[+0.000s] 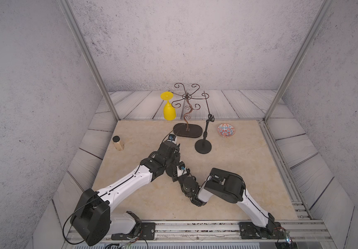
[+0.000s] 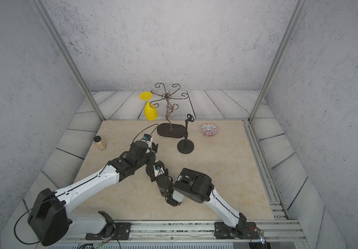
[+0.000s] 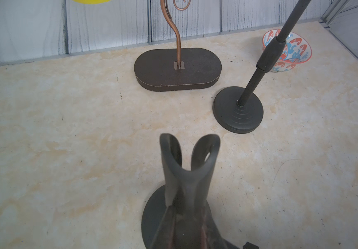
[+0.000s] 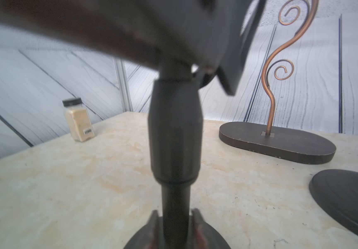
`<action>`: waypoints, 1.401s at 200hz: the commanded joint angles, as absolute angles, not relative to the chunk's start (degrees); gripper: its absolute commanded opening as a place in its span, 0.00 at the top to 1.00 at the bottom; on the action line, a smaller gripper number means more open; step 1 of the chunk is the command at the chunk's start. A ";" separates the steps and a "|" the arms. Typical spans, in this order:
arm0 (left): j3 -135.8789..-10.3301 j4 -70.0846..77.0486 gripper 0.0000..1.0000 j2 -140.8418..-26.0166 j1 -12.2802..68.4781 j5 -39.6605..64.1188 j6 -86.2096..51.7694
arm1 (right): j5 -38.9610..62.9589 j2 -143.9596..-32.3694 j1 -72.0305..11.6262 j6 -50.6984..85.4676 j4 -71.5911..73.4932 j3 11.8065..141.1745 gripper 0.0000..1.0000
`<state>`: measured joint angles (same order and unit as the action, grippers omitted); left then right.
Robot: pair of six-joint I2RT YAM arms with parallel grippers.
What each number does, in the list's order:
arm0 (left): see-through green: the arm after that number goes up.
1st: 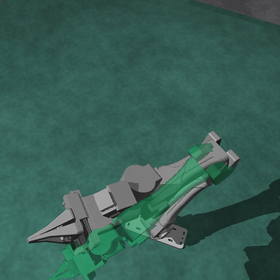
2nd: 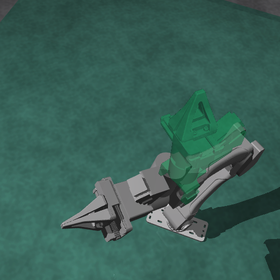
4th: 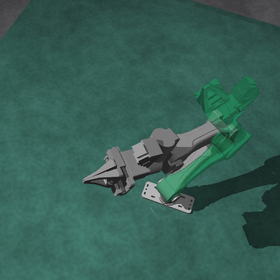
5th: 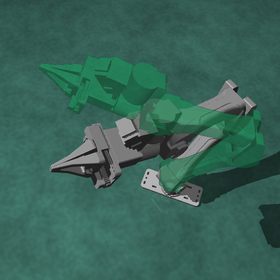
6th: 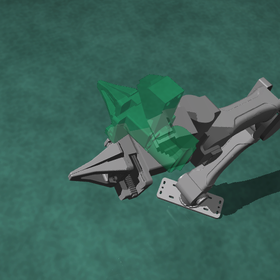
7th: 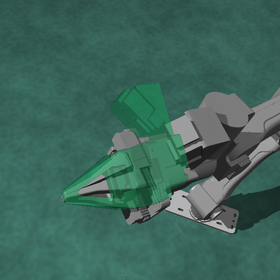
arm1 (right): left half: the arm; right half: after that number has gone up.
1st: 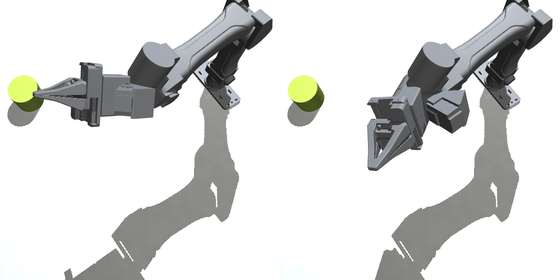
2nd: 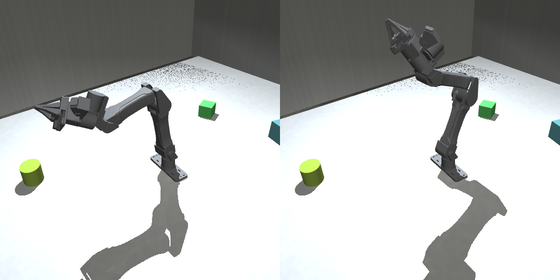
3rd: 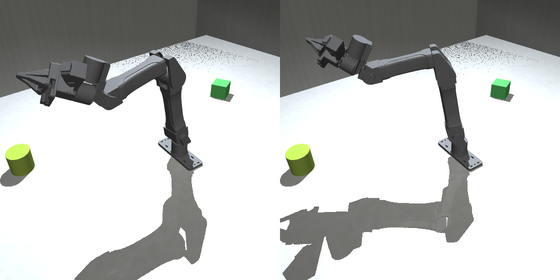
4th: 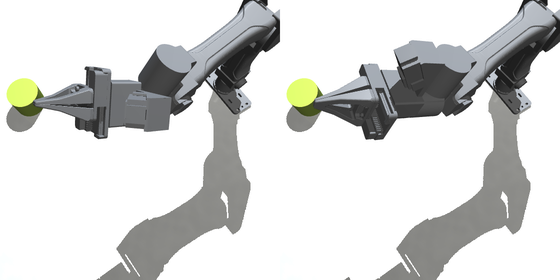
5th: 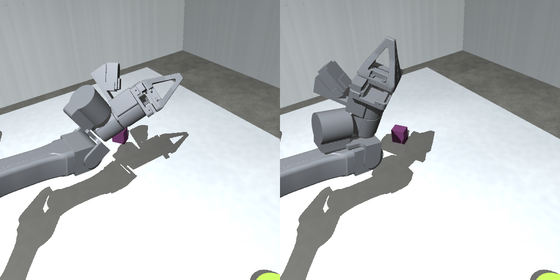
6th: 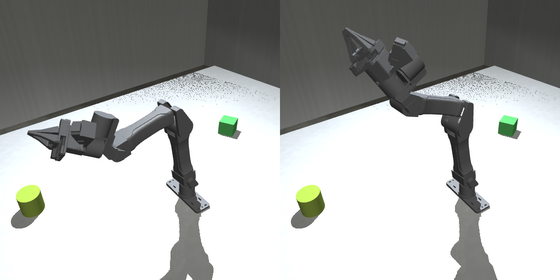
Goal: Assemble a microphone stand
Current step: Screw the microphone stand pole into the microphone stand base, then pick up the microphone stand at the center of the board.
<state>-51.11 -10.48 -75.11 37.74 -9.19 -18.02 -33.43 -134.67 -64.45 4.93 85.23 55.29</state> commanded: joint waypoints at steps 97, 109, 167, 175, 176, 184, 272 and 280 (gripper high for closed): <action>-47.29 -21.97 0.97 -75.91 38.50 -2.55 -20.10 | 38.46 -125.68 -43.65 8.37 71.89 48.63 0.43; -47.29 -22.03 0.97 -75.60 38.36 -2.59 -20.01 | 41.43 -126.18 -42.74 7.69 68.28 51.40 0.44; -47.29 -22.24 0.97 -75.33 38.32 -2.55 -19.99 | 40.53 -129.80 -41.56 7.58 62.58 59.24 0.81; -47.29 -22.24 0.97 -75.32 38.32 -2.61 -20.05 | 37.97 -129.98 -41.73 7.78 63.86 58.74 0.88; -47.29 -22.24 0.97 -75.32 38.32 -2.63 -20.00 | 37.57 -129.99 -41.74 7.84 64.05 58.59 0.89; -47.20 -22.15 0.97 -75.32 38.32 -2.56 -20.13 | 33.73 -130.08 -42.04 7.91 65.87 57.46 0.95; -46.44 -21.22 0.97 -75.59 38.23 -2.13 -20.51 | -54.10 -137.69 -65.83 0.35 78.86 56.60 1.00; -46.40 -21.25 0.97 -75.59 38.23 -2.07 -20.52 | -54.01 -137.59 -66.89 0.44 76.91 57.77 1.00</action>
<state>-49.91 -11.38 -73.14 37.32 -9.06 -18.22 -31.46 -133.51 -63.94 3.73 83.00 55.96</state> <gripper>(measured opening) 0.190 0.172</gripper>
